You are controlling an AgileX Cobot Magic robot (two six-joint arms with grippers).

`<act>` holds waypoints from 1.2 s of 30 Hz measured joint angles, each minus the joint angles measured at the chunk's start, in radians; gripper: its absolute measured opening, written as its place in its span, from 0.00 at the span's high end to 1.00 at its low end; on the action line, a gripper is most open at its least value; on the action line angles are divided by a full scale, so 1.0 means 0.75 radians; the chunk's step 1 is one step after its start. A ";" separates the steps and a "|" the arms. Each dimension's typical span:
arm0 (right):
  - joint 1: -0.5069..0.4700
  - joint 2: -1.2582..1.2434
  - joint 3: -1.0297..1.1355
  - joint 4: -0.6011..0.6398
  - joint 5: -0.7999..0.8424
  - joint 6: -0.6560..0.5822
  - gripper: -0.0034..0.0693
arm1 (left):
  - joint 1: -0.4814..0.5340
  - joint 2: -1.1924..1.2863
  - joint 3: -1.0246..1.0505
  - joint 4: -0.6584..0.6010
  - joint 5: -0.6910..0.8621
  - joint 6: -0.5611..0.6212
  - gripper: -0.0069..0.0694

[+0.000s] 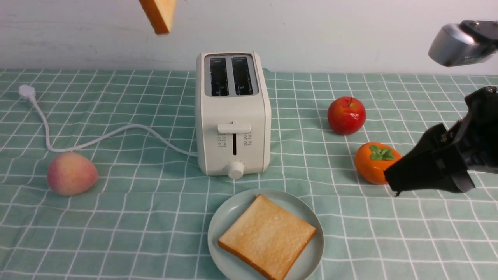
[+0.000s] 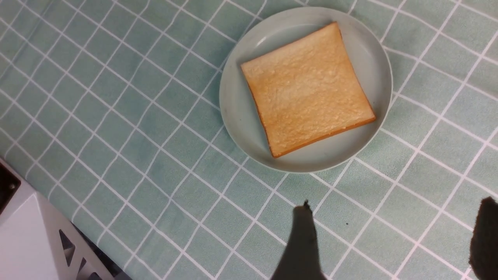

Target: Take toasted bread from bread machine on blue coffee table place on plate.

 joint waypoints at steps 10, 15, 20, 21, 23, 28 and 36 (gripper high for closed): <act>0.000 0.000 0.000 -0.001 -0.009 0.000 0.22 | 0.000 0.014 0.982 -1.047 -0.590 0.421 0.88; 0.000 0.000 0.000 -0.001 -0.032 0.000 0.22 | 0.000 0.167 1.116 -1.384 -0.741 0.709 0.88; 0.000 0.000 0.000 -0.001 -0.029 0.000 0.23 | 0.000 0.291 1.124 -1.460 -0.757 0.801 0.84; 0.000 0.000 0.000 -0.001 -0.029 0.000 0.23 | 0.000 0.296 1.124 -1.453 -0.758 0.795 0.83; 0.000 0.000 0.000 -0.001 -0.028 0.000 0.23 | 0.000 0.302 1.124 -1.385 -0.774 0.749 0.74; 0.000 0.000 0.000 -0.001 -0.032 0.000 0.24 | 0.001 0.290 1.122 -1.146 -0.781 0.647 0.48; 0.000 -0.008 0.038 -0.196 -0.093 0.127 0.62 | 0.149 -0.005 0.913 -0.489 -0.338 0.315 0.05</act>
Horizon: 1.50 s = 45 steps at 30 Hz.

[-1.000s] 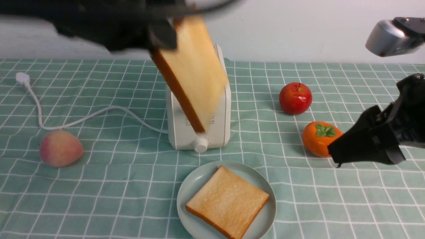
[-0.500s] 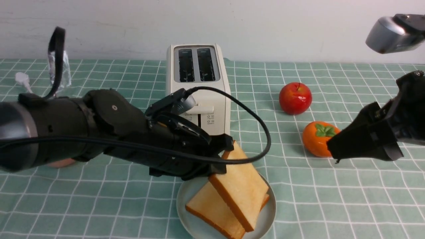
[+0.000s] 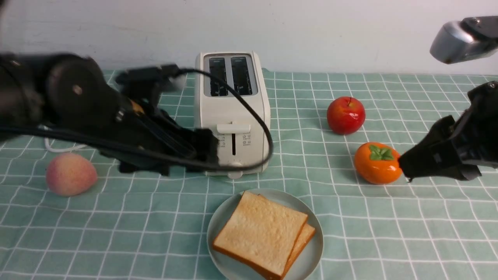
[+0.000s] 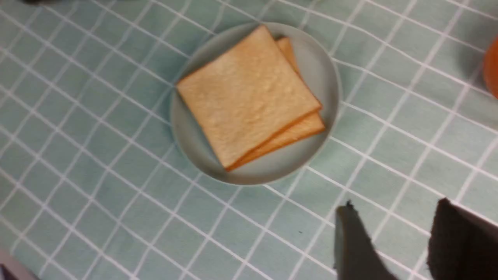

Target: Take toasted bread from bread machine on blue coffee table place on plate.

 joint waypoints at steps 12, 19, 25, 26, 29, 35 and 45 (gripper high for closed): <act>-0.003 -0.346 0.592 -0.192 -0.487 0.275 0.98 | 0.044 -0.512 0.257 0.056 0.371 -0.038 0.51; -0.003 -0.939 1.052 -0.108 -0.921 0.261 0.98 | 0.044 -0.893 0.480 0.018 0.295 -0.137 0.93; -0.003 -1.189 1.247 -0.129 -1.224 0.256 0.97 | 0.044 -1.182 0.656 -0.193 0.318 -0.180 0.93; -0.003 -1.210 1.267 -0.131 -1.254 0.256 0.97 | 0.044 -1.230 0.688 -0.253 0.320 -0.181 0.93; -0.003 -1.254 1.313 -0.134 -1.318 0.256 0.97 | 0.044 -1.402 0.806 -0.418 0.317 -0.185 0.93; -0.003 -1.262 1.350 -0.134 -1.322 0.256 0.96 | 0.044 -1.705 0.939 -0.464 0.232 -0.175 0.93; -0.003 -1.262 1.351 -0.134 -1.311 0.255 0.95 | 0.044 -1.775 0.946 -0.163 0.015 -0.124 0.93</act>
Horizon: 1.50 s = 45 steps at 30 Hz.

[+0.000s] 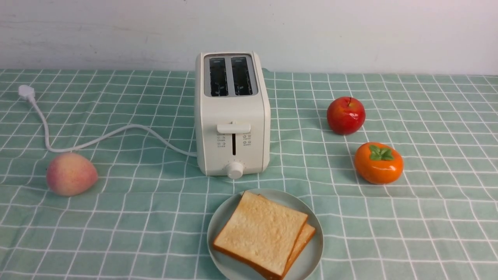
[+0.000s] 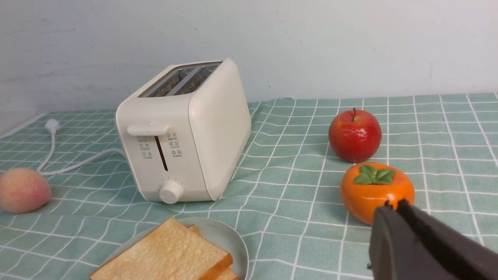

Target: Take toasted bread from bread machine on blue coffee table place on plate.

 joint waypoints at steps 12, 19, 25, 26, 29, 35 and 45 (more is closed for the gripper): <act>0.000 0.000 0.000 0.000 0.000 -0.002 0.95 | 0.059 -0.072 0.109 0.246 -0.182 0.074 0.93; 0.000 0.000 0.000 0.000 0.000 -0.002 0.95 | 0.292 -0.109 0.403 0.429 -0.428 0.022 0.93; 0.000 0.000 0.000 0.000 0.000 -0.002 0.94 | 0.385 -0.109 0.638 0.433 -0.441 0.014 0.93; 0.000 0.000 0.000 0.000 0.000 -0.002 0.94 | 0.385 -0.109 0.642 0.433 -0.441 0.014 0.93; 0.000 0.000 0.000 0.000 0.000 -0.002 0.93 | 0.387 -0.109 0.660 0.429 -0.468 0.014 0.93; 0.000 0.000 0.000 0.000 0.000 -0.004 0.93 | 0.390 -0.109 0.662 0.429 -0.479 0.014 0.92; 0.000 0.000 0.000 0.000 0.000 -0.004 0.93 | 0.390 -0.109 0.662 0.429 -0.480 0.014 0.91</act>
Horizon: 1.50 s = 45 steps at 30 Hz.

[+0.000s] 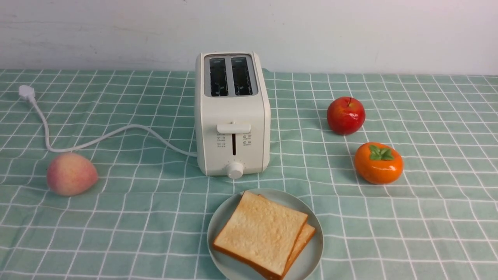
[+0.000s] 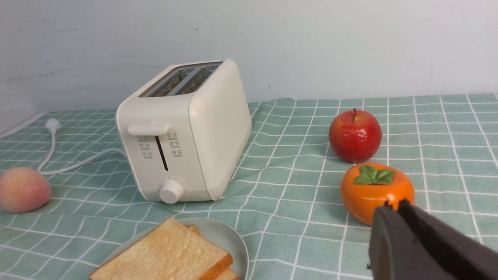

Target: Take toasted bread from bread machine on blue coffee table place on plate.

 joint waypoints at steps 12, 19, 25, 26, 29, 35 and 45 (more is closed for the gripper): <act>-0.105 -0.027 0.000 0.000 0.000 0.000 0.92 | 0.000 0.000 0.000 0.000 -0.003 0.000 0.90; -0.408 -0.093 0.000 -0.005 0.000 0.000 0.91 | 0.000 0.000 0.000 0.000 -0.004 0.000 0.89; -0.489 -0.193 0.058 -0.124 0.161 0.000 0.91 | 0.000 0.000 0.000 0.000 -0.004 0.000 0.89; -0.491 -0.212 0.081 -0.141 0.185 -0.001 0.91 | 0.000 0.000 0.000 0.000 -0.004 0.000 0.89; -0.494 -0.285 0.217 -0.168 0.258 -0.002 0.91 | 0.000 0.000 0.000 0.000 -0.004 0.000 0.89; -0.501 -0.332 0.286 -0.165 0.372 0.000 0.91 | 0.000 0.000 0.001 0.000 -0.004 0.000 0.88; -0.505 -0.332 0.284 -0.160 0.379 0.000 0.90 | 0.000 0.000 0.003 0.000 -0.004 0.000 0.86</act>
